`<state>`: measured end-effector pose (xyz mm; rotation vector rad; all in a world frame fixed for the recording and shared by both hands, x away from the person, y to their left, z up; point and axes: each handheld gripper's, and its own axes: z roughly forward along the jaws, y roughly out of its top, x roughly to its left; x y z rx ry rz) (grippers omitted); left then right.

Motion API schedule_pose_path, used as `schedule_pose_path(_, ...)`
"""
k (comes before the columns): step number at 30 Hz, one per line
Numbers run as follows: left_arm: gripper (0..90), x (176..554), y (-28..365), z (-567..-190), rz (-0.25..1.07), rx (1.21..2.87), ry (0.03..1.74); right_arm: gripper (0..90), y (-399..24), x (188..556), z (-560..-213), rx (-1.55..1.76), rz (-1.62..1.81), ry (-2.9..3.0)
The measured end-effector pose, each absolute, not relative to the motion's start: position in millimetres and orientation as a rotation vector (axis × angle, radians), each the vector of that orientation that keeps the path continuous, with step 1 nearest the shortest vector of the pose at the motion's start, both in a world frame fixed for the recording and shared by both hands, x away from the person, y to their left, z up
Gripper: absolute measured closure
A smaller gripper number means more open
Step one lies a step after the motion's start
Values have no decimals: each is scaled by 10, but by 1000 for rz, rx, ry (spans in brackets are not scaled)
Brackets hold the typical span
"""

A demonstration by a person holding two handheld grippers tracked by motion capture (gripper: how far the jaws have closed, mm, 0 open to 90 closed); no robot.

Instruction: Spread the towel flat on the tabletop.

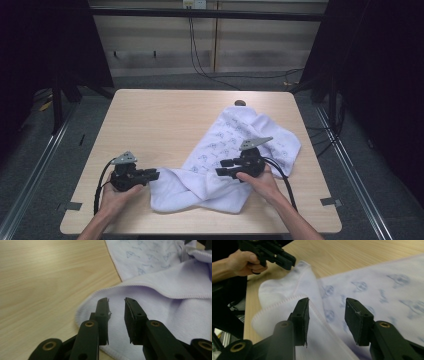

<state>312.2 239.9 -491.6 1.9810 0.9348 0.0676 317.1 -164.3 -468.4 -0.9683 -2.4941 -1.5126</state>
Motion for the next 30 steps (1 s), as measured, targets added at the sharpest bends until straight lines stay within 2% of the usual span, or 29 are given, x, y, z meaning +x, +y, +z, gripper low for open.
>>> schedule_pose_path(3, 714, 3116, 2467, -4908, 120, 1975, 962, 515, -1475, 3217, -4697, -898, -1511, -2463)
schedule_pose_path(11, 696, 3137, 2521, -4917, 120, 1950, 978, 476, -1287, 3158, -4880, -831, -1345, -2526)
schedule_pose_path(14, 678, 3149, 2504, -4933, 116, 1958, 986, 575, -1249, 3095, -4961, -815, -1285, -2593)
schedule_pose_path(15, 672, 3151, 2504, -4935, 121, 1965, 988, 696, -1250, 3067, -4961, -812, -1274, -2621)
schedule_pose_path(18, 664, 3170, 2516, -4954, 128, 1975, 999, 806, -1329, 3033, -4893, -833, -1326, -2637)
schedule_pose_path(26, 638, 3265, 2553, -5001, 104, 1957, 1043, 865, -1707, 3013, -4665, -947, -1533, -2510)
schedule_pose_path(30, 573, 3329, 2516, -5027, 107, 1991, 1031, 871, -1891, 2991, -4606, -989, -1566, -2492)
